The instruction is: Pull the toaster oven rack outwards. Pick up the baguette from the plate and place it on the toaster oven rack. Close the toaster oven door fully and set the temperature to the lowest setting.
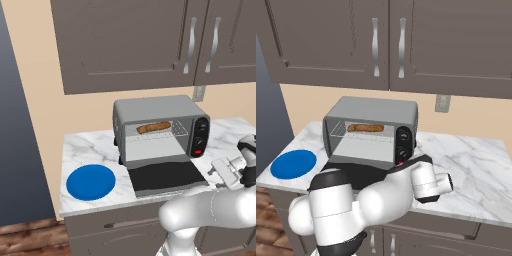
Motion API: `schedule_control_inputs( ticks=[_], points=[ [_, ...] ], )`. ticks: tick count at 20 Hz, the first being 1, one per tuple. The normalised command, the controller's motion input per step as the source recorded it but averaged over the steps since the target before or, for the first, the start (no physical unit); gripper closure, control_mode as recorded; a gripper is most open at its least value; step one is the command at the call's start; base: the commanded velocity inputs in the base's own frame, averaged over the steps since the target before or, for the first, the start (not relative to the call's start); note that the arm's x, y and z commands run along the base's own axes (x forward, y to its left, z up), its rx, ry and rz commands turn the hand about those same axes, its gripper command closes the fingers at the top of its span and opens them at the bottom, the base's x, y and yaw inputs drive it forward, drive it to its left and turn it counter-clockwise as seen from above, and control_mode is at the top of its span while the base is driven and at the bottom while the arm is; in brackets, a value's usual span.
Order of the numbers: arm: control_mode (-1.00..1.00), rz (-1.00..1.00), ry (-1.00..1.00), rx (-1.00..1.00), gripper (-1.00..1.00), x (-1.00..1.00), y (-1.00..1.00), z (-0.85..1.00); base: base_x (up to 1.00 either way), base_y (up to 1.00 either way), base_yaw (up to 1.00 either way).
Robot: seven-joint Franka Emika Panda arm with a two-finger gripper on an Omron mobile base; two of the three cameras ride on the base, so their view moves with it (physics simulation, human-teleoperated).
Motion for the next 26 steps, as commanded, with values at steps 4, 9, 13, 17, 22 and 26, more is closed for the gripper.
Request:
schedule_control_inputs(
  ticks=[4,9,13,17,22,26],
  points=[
    [-1.0,0.0,0.0,0.0,-1.0,0.0,0.0,-0.12,0.0,0.0,0.0],
    [-1.0,0.0,0.0,0.0,-1.0,0.0,0.0,-0.08,0.0,0.0,0.0],
    [-1.0,0.0,0.0,0.0,-1.0,0.0,0.0,-0.11,0.0,0.0,0.0],
    [-1.0,0.0,0.0,0.0,-1.0,0.0,0.0,-0.1,0.0,0.0,0.0],
    [-1.0,0.0,0.0,0.0,-1.0,0.02,0.01,-0.13,0.0,0.0,0.0],
    [-1.0,0.0,0.0,0.0,-1.0,0.11,0.08,-0.11,0.0,0.0,0.0]
  ],
)
